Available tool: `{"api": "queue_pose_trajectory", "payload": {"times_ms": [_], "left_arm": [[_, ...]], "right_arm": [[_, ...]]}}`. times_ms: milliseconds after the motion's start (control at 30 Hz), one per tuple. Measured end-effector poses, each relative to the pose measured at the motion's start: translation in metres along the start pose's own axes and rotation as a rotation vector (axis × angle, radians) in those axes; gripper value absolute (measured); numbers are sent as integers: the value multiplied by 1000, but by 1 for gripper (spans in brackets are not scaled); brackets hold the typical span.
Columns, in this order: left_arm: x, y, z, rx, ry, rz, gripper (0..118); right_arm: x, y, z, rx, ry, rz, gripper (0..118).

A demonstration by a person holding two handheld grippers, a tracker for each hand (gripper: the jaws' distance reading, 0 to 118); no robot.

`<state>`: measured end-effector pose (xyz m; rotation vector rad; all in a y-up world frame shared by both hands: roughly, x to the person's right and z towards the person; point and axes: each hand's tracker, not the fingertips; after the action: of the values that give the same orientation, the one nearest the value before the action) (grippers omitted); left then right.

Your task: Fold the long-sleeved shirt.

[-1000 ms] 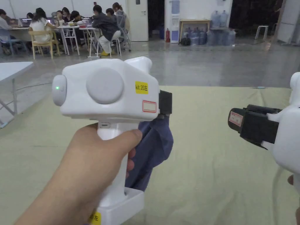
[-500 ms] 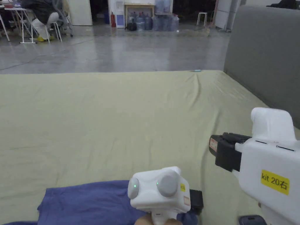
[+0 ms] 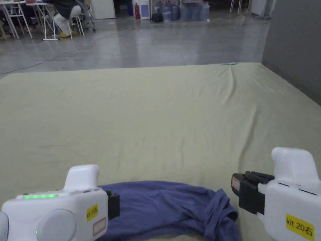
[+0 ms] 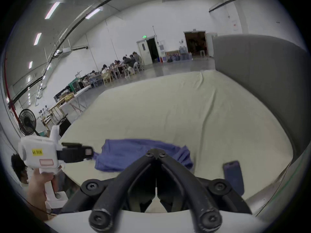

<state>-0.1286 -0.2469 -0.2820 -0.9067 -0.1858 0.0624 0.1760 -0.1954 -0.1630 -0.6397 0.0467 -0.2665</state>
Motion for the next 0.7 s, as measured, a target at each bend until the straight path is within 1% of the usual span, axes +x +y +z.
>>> {"api": "queue_pose_trajectory", "payload": {"times_ms": [33, 67, 100, 133, 167, 200, 233, 267, 300, 333, 367, 400, 433, 533, 567, 600, 633, 667, 700], "left_arm": [[-11, -9, -8, -42, 23, 21, 0], [-24, -17, -20, -104, -20, 53, 0], [-36, -21, -32, -158, -80, 83, 0], [-47, -21, -41, -180, -104, 126, 0], [-51, -14, -53, -178, -88, 140, 0], [-59, -3, -63, -160, -77, 130, 10], [-67, 10, -72, -131, -73, 125, 45], [-75, 30, -83, -84, -39, 96, 60], [-73, 45, -98, -79, -24, 62, 77], [-80, 61, -118, -124, -29, 35, 103], [-87, 79, -139, -190, -5, 4, 117], [-95, 97, -162, -156, 40, 4, 115], [-81, 100, -172, -180, 53, 8, 115], [-94, 128, -229, -216, 132, 11, 114], [-84, 118, -237, -219, 167, 3, 109], [-86, 120, -251, -246, 192, 13, 101], [-87, 121, -262, -275, 209, 18, 87], [-87, 121, -273, -306, 228, 16, 67], [-79, 103, -260, -307, 199, 20, 67]], "right_arm": [[-2, -7, -4, -12, 1, -18, 0], [-3, -14, -8, -22, 0, -41, 0], [-4, -17, -15, -35, -5, -37, 0], [-6, -21, -20, -54, -11, -31, 0], [-7, -23, -23, -70, -15, -28, 0], [-7, -25, -27, -90, -13, -27, 0], [-6, -26, -31, -102, -10, -30, 0], [-5, -28, -34, -115, -9, -34, 0], [-5, -29, -37, -128, -10, -35, 0], [-5, -31, -39, -137, -11, -36, 0], [-2, -32, -42, -144, -14, -41, 0], [-1, -33, -45, -152, -19, -47, 0], [1, -33, -48, -160, -25, -53, 0], [11, -34, -57, -187, -57, -69, 0], [16, -33, -61, -196, -66, -74, 0], [20, -32, -65, -209, -81, -75, 0], [24, -32, -68, -222, -99, -73, 0], [28, -30, -74, -241, -124, -63, 0], [33, -27, -81, -266, -152, -48, 0]]}}
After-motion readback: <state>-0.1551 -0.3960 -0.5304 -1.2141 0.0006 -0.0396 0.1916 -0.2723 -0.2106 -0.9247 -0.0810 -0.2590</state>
